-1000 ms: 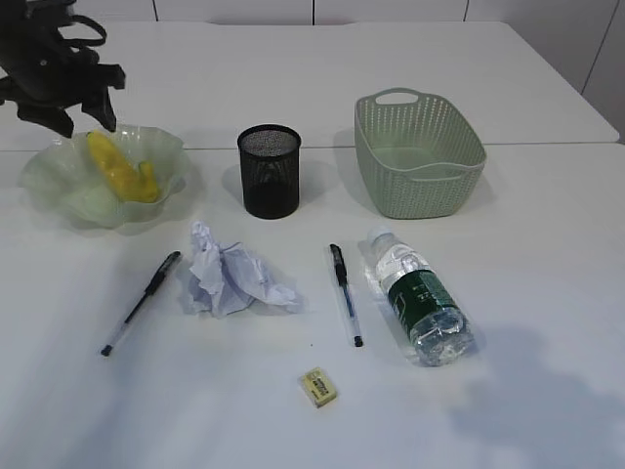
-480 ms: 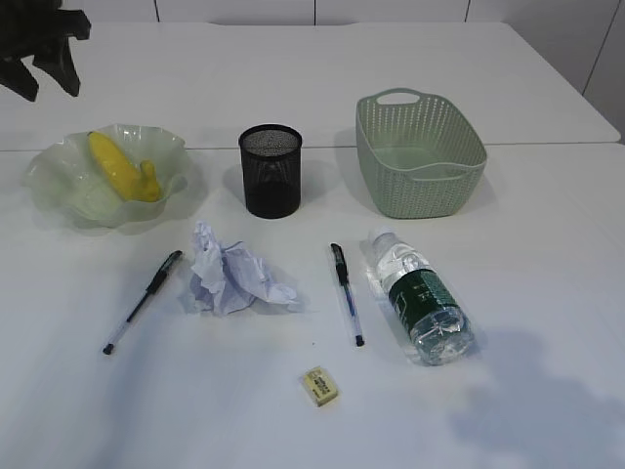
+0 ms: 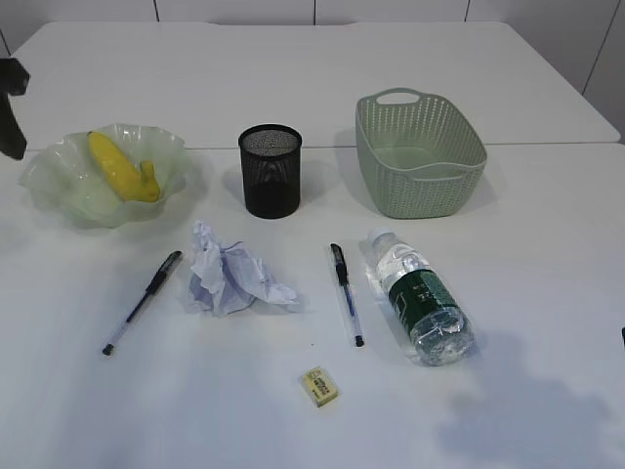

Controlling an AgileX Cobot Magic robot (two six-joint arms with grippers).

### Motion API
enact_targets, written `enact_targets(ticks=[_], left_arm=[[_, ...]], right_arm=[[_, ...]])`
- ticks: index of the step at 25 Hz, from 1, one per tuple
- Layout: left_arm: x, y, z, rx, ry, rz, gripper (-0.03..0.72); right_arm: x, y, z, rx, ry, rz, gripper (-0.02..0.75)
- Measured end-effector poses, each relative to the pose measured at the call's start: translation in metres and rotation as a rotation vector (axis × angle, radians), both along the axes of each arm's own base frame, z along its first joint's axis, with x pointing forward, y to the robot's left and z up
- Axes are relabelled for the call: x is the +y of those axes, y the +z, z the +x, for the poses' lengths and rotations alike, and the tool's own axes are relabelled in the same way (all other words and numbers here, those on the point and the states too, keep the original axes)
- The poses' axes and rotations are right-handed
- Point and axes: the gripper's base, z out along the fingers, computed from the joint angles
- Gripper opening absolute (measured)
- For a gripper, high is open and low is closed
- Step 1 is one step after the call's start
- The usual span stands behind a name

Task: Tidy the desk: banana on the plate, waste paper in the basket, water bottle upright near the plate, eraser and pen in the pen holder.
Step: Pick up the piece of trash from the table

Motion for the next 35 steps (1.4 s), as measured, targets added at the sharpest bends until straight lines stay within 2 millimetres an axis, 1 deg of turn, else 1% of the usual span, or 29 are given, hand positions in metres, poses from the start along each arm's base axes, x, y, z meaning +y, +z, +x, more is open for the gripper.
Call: enact_targets(ticks=[3,5,7,9,13,17,22,26,31,35], left_arm=[[0.001,-0.009,-0.031,0.015,0.002,-0.016,0.354],[0.002,-0.014,-0.049,0.023,0.002,-0.016,0.353],[0.004,-0.017,-0.066,0.032,-0.011,-0.010,0.351],[0.005,-0.021,-0.082,0.043,-0.015,-0.007,0.351],[0.007,-0.019,-0.108,0.020,-0.020,-0.007,0.351],[0.008,-0.009,-0.127,-0.036,-0.026,-0.007,0.351],[0.009,-0.002,-0.137,-0.050,-0.031,-0.008,0.351],[0.009,-0.003,-0.138,-0.041,-0.033,-0.005,0.351],[0.009,-0.003,-0.139,-0.030,-0.035,-0.003,0.351],[0.009,-0.003,-0.139,-0.028,-0.035,-0.003,0.351]], right_arm=[[0.001,0.002,0.000,-0.004,0.001,0.015,0.519],[0.002,0.006,0.001,-0.008,0.003,0.029,0.519],[0.004,0.014,0.003,-0.021,0.015,0.041,0.519],[0.005,0.027,0.009,-0.047,0.023,0.052,0.519],[0.010,0.053,0.023,-0.078,0.042,0.070,0.519],[0.023,0.074,0.044,-0.073,0.114,0.073,0.519],[0.050,0.088,0.073,-0.054,0.220,0.069,0.519],[0.080,0.092,0.096,-0.018,0.310,0.053,0.519],[0.125,0.085,0.120,0.018,0.386,-0.026,0.519],[0.162,0.074,0.140,0.049,0.426,-0.039,0.519]])
